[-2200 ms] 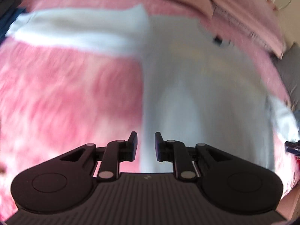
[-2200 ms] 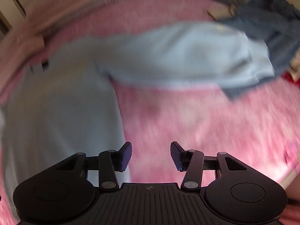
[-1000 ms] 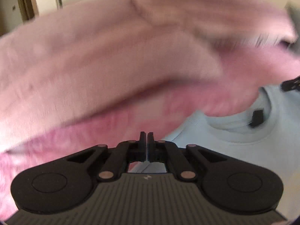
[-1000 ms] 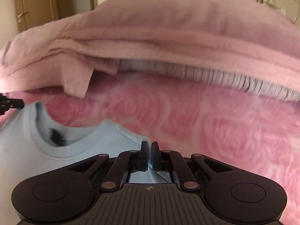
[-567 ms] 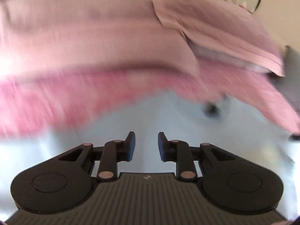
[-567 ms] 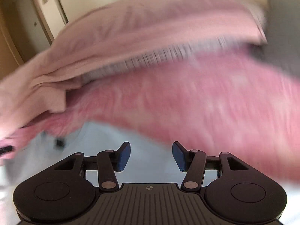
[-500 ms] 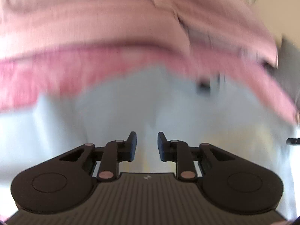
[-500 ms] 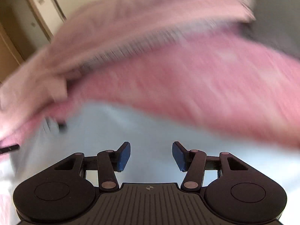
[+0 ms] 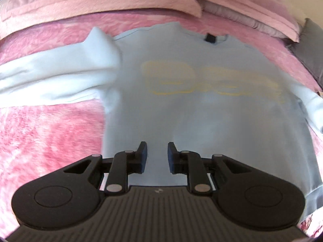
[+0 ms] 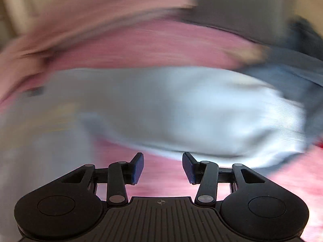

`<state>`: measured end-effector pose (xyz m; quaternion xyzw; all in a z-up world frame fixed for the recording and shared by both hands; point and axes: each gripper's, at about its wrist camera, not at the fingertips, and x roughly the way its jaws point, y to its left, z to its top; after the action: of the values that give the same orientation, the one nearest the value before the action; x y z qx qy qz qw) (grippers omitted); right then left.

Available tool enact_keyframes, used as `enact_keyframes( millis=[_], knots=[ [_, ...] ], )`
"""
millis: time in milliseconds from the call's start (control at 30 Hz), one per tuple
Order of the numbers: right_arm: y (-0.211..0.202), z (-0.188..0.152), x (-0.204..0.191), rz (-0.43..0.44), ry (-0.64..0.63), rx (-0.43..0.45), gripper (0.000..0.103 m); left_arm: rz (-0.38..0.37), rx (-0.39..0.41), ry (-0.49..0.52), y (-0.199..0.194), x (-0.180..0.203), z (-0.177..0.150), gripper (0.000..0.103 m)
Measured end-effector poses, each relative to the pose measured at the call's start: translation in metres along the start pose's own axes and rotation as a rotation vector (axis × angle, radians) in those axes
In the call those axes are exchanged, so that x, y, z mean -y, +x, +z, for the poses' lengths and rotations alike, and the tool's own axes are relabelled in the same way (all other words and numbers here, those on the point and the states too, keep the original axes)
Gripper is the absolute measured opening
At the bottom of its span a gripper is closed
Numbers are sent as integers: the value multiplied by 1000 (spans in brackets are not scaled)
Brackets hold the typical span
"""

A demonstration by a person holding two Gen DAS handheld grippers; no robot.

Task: Fold clothes
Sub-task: 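Release the collar and pull both grippers back from the spread sweatshirt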

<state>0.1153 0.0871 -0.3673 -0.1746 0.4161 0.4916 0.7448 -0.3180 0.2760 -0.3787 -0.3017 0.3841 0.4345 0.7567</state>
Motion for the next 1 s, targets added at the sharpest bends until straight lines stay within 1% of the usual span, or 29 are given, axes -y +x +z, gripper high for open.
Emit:
enact_keyframes(
  millis=[67,133,167,200,233,300,367,400,433,467,500,533,567,600,667,733,833,900,933,967,1000],
  knots=[
    [10,-7,-43,35,-107,-8,47,-9,12,8,4,7,-1,17],
    [20,-15,-85,62,-215,-18,47,3,-6,8,8,8,-8,17],
    [27,-23,-100,54,-254,-46,47,16,-22,7,10,7,-13,17],
    [33,-34,-111,17,-286,-83,47,29,-43,9,10,3,-22,17],
    [36,-49,-116,-33,-317,-123,47,22,-48,8,4,-3,-34,16],
    [17,-82,-117,-86,-328,-90,47,7,-63,5,-11,-11,-57,17],
    [-5,-107,-106,-98,-234,-135,47,-9,-85,4,-30,-16,-80,17],
    [-16,-115,-104,-99,-215,-149,47,-16,-97,3,-40,-19,-92,17],
    [-28,-123,-103,-99,-204,-161,47,-24,-108,2,-49,-22,-104,17],
    [-39,-130,-101,-99,-193,-172,47,-30,-130,-5,-58,-23,-106,16],
    [-45,-133,-107,-113,-216,-213,47,-37,-152,-13,-66,-24,-108,16],
    [-51,-133,-112,-134,-200,-264,47,-43,-185,-32,-74,-26,-106,16],
    [-56,-133,-115,-155,-172,-316,47,-41,-199,-50,-82,-27,-103,16],
    [-66,-131,-118,-152,-118,-330,47,-42,-199,-59,-95,-27,-98,16],
    [-96,-121,-123,-95,14,-282,47,-46,-167,-51,-125,-25,-82,16],
    [-123,-108,-134,-38,104,-243,48,-40,-135,-39,-155,-20,-61,16],
    [-157,-76,-154,21,136,-195,48,-17,-96,-35,-198,-14,-31,23],
    [-179,-53,-169,39,126,-148,58,2,-75,-31,-224,-9,-15,25],
    [-192,-45,-176,44,119,-122,70,15,-64,-27,-233,-6,-9,25],
    [-205,-39,-181,46,107,-96,74,27,-52,-22,-243,-3,-2,26],
    [-215,-33,-185,44,91,-83,74,35,-46,-22,-249,2,-3,29]
  ],
)
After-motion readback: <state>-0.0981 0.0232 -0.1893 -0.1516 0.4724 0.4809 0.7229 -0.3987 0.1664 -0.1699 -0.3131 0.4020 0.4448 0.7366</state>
